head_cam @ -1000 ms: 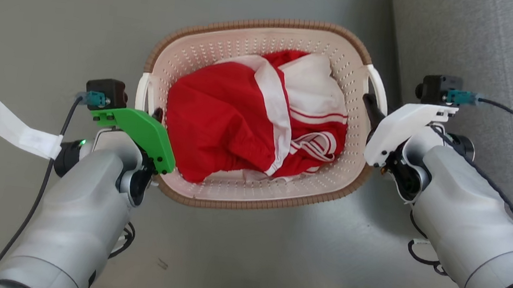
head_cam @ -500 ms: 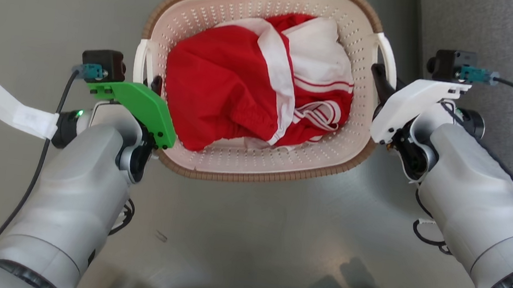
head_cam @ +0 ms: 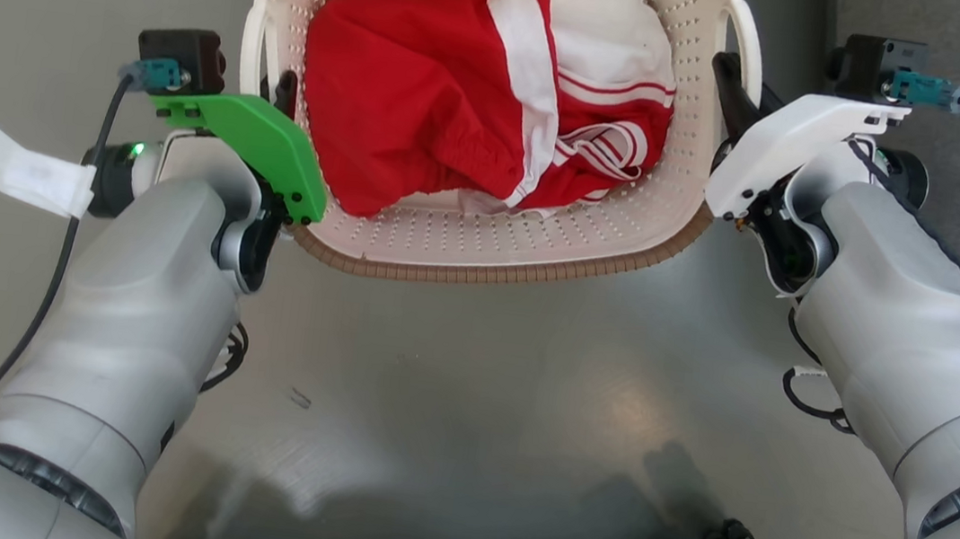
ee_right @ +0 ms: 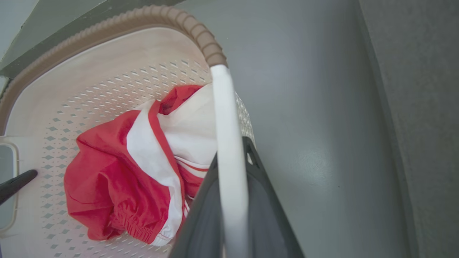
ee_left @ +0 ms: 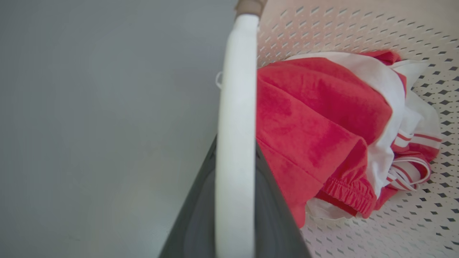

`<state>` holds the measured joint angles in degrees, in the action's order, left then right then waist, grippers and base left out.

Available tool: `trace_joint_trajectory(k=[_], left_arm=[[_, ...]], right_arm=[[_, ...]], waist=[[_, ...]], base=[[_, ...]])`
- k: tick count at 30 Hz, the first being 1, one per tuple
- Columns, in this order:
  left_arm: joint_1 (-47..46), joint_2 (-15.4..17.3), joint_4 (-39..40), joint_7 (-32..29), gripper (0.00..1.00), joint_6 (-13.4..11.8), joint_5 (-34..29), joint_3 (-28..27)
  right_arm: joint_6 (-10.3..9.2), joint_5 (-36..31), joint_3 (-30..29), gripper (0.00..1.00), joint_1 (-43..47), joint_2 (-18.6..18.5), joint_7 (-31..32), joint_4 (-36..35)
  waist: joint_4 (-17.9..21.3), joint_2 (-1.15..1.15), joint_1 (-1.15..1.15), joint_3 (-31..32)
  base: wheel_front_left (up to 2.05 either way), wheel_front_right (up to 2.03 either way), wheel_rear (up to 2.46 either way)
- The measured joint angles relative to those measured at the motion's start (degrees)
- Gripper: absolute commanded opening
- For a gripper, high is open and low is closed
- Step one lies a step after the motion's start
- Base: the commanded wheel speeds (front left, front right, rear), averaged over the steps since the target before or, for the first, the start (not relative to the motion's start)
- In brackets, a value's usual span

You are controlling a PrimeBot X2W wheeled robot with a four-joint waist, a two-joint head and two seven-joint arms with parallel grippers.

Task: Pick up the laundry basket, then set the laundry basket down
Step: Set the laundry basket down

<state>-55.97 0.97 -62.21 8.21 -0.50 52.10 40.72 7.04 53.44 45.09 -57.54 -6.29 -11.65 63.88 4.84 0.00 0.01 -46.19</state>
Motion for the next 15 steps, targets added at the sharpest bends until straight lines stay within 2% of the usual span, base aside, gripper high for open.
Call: trace_joint_trajectory(k=[15], left_arm=[[-4.8,0.0,-0.3,1.5,0.00,0.1,-0.5,0.2]], right_arm=[[0.00,0.0,-0.1,0.00,-4.3,-0.8,-1.0,-0.2]], waist=[[-0.7,0.00,0.00,-5.8]], base=[[0.00,0.00,0.00]])
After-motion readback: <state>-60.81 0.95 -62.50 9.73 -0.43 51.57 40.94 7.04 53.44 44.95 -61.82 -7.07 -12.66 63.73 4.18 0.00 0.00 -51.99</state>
